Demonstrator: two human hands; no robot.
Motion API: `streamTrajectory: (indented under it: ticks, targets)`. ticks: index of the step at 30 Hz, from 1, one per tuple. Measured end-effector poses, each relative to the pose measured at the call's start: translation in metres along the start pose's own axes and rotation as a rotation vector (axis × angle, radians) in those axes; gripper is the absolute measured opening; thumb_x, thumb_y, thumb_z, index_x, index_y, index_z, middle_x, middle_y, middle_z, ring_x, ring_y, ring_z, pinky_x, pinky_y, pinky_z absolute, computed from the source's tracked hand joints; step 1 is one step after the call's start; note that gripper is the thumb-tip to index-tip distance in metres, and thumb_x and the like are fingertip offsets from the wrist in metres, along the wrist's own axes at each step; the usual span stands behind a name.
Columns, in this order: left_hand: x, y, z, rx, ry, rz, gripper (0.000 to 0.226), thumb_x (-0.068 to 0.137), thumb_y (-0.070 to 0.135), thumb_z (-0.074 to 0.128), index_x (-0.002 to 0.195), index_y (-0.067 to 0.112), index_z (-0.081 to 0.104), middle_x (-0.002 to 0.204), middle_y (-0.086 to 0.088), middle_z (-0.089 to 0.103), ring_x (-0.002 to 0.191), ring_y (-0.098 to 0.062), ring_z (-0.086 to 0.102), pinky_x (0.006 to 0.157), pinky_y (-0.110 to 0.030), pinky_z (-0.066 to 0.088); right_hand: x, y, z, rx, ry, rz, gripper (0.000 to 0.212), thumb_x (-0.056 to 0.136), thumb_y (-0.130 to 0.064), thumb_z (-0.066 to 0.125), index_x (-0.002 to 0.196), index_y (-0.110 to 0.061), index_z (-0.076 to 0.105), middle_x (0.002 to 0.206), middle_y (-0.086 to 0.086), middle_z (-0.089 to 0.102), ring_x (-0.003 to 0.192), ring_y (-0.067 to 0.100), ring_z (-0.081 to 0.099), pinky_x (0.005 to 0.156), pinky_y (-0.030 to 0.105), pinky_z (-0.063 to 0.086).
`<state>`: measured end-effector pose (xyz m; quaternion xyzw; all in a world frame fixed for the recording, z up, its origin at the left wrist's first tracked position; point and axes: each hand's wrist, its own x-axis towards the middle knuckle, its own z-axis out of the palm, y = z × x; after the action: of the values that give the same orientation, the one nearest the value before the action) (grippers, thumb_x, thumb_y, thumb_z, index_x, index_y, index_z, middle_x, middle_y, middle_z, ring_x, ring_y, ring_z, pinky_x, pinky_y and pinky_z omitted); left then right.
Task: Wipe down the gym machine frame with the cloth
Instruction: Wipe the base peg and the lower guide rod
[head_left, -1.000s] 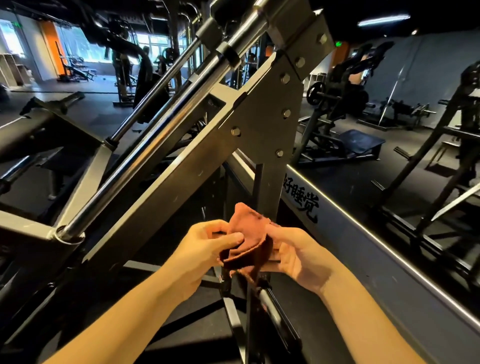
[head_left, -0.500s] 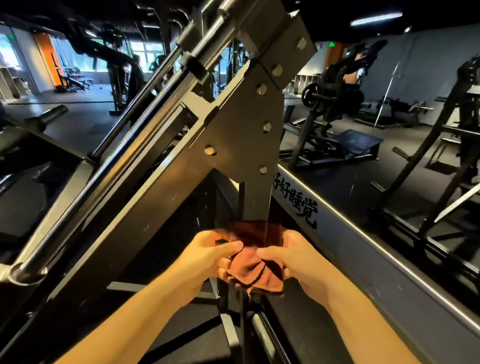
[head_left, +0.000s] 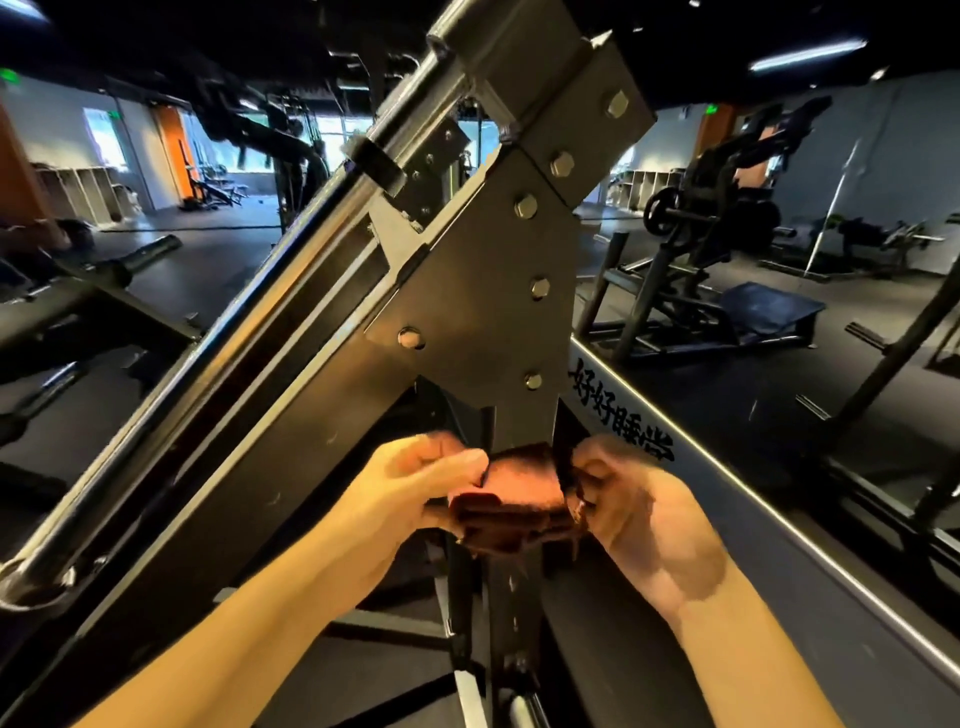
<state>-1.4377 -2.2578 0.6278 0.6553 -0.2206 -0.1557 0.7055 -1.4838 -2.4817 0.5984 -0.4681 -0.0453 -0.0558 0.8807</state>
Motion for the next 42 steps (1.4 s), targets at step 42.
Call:
streamTrajectory:
  ticks: [42]
  targets:
    - [0.06,0.023,-0.069,1.226,0.721,0.796,0.036,0.087,0.022,0.08,0.119,0.008,0.07,0.117,-0.007,0.062,0.105,-0.023,0.06,0.084,-0.042,0.054,0.106,0.027,0.063,-1.321,0.167,-1.064,0.021,0.09,-0.017,0.067,0.111,-0.013,0.066,0.112,0.005,0.066,0.102,0.018,0.068,0.082,0.037,0.061]
